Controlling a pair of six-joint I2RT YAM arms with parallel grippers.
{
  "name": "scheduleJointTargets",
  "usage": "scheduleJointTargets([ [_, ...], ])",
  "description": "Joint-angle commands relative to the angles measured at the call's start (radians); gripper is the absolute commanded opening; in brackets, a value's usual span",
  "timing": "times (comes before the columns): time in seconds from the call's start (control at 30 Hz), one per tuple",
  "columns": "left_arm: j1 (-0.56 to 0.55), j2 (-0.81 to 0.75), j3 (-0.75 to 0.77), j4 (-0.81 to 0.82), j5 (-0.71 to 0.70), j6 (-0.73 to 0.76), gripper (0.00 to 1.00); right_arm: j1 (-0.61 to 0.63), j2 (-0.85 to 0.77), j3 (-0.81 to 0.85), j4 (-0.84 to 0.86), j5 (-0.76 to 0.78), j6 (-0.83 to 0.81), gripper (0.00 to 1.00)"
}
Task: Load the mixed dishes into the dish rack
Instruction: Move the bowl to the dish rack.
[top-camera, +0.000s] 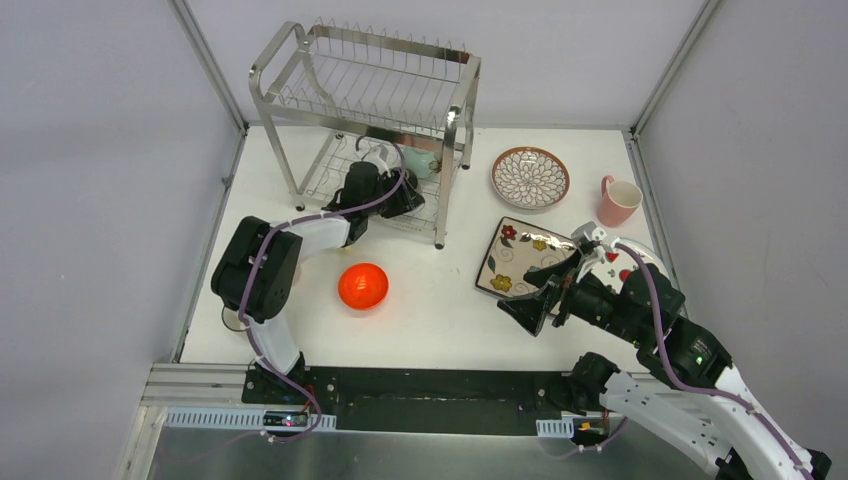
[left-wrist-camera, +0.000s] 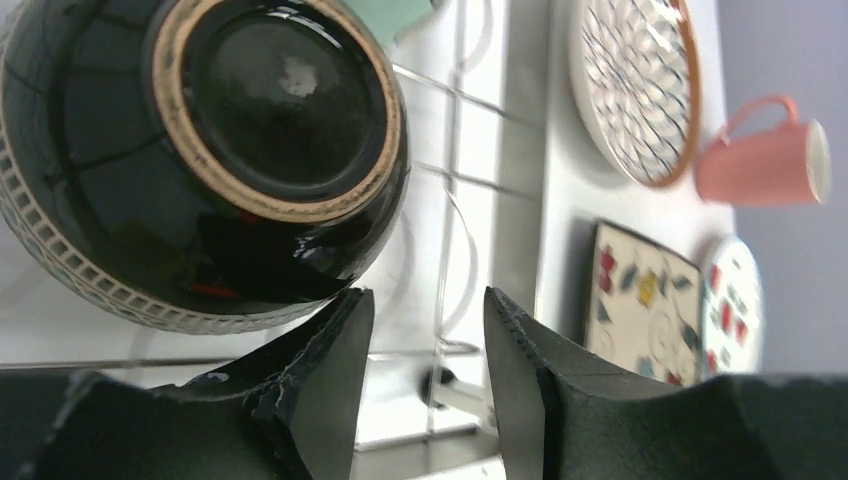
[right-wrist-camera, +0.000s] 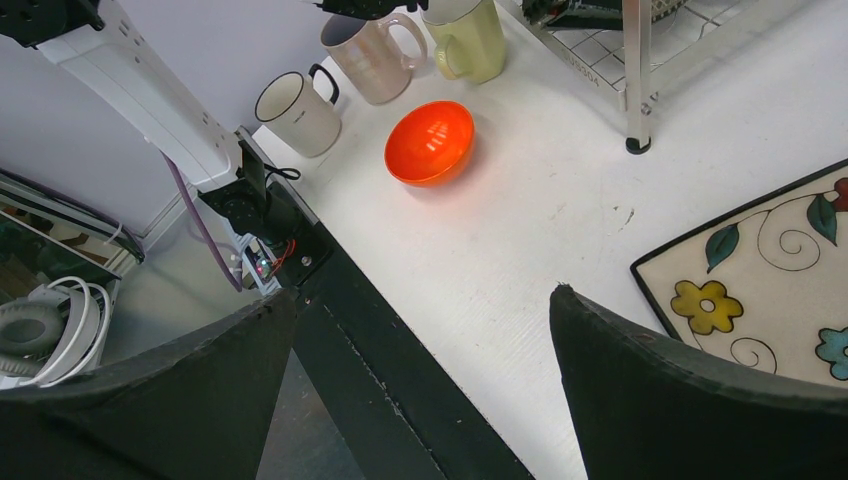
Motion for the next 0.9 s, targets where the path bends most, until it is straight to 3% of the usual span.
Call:
scheduleJointTargets([
  [0.0,0.036,-0.054,0.051,0.018,-0.211,0.072,0.47,-0.003,-0.001,0.011,0.018,0.019,-0.001,1.00],
  [0.5,0.080,-0.068,0.066,-0.056,-0.297,0.061,0.53,-0.003,-0.014,0.005,0.006,0.028,-0.004,1.00],
  [0.87,0.103,-0.137,0.008,-0.045,-0.365,0.045,0.52,-0.003,-0.007,-0.001,0.015,0.026,-0.010,1.00],
])
